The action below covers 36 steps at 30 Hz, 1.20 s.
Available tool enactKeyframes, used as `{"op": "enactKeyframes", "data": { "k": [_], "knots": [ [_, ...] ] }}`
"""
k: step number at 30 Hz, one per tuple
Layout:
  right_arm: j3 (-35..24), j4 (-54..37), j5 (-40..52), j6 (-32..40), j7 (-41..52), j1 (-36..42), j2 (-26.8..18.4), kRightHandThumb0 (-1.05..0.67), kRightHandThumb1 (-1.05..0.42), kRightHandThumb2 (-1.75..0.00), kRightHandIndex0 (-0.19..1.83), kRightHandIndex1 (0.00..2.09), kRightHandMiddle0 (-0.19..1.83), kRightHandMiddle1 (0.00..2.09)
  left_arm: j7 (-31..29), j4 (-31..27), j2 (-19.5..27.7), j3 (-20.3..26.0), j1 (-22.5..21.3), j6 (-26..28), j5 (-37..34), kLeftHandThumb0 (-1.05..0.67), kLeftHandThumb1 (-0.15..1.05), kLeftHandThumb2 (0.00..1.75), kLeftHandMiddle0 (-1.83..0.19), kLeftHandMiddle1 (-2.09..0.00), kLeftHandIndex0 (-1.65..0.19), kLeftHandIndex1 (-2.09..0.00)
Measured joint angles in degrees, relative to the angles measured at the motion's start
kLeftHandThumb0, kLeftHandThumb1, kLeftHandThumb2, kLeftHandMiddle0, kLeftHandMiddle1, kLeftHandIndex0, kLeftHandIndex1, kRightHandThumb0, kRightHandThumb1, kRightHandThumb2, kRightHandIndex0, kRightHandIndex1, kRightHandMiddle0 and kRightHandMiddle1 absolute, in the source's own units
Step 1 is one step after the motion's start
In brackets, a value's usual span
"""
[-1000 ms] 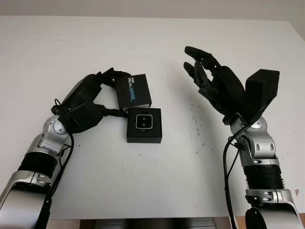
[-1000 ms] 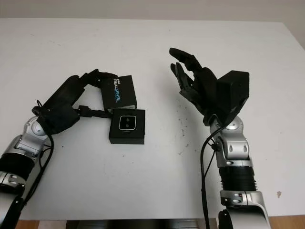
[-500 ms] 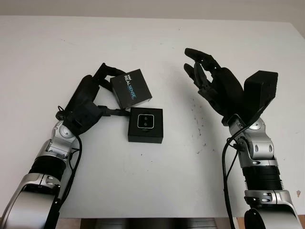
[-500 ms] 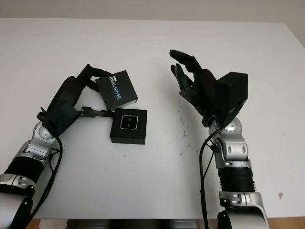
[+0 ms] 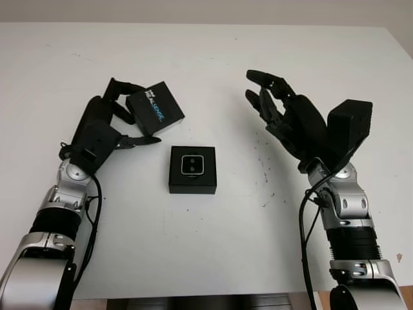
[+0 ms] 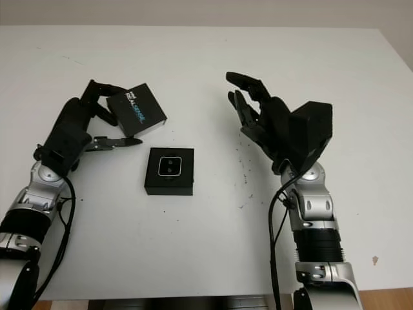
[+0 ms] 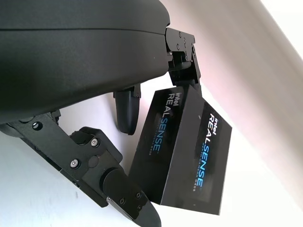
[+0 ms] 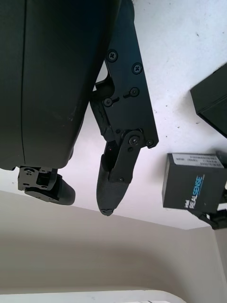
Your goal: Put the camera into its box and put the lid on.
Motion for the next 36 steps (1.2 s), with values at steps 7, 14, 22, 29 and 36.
{"op": "enactKeyframes", "data": {
  "k": [7, 14, 22, 29, 36],
  "knots": [
    [0.0, 0.0, 0.2, 0.0, 0.2, 0.1, 0.4, -0.53, -1.05, -0.61, 0.20, 0.06, -0.18, 0.85, -3.7, -9.2, 0.5, 3.0, -0.1, 3.8, -4.8, -0.28, 1.05, 0.25, -0.22, -1.80, -0.16, -1.51],
    [0.0, 0.0, 0.3, -0.1, 0.3, 0.4, 0.6, -0.53, -1.05, -0.61, 0.20, 0.06, -0.19, 0.87, -10.2, -3.4, 1.8, 3.5, -3.3, 0.9, -6.7, -0.43, 1.05, 0.31, -0.40, -1.87, -0.25, -1.75],
    [0.1, 0.0, 0.2, -0.4, 0.3, 0.4, 0.6, -0.54, -1.05, -0.62, 0.19, 0.05, -0.19, 0.85, -23.4, -18.8, 2.5, 3.6, 1.0, 5.4, -13.7, -0.31, 1.05, 0.40, -0.38, -1.91, -0.29, -1.80],
    [0.1, 0.0, 0.2, -0.3, -0.3, 0.4, 0.6, -0.55, -1.05, -0.61, 0.20, 0.06, -0.18, 0.85, -29.6, -24.5, 2.6, 3.3, 3.7, 9.1, -15.1, -0.29, 1.05, 0.39, -0.46, -1.98, -0.34, -1.79],
    [-0.1, 0.0, 0.5, -0.2, -0.5, 0.4, 0.6, -0.54, -1.05, -0.61, 0.21, 0.06, -0.16, 0.84, -32.7, -33.8, 2.6, 3.0, 9.1, 17.1, -17.2, -0.27, 1.05, 0.37, -0.40, -2.07, -0.35, -1.77]
  ]
}}
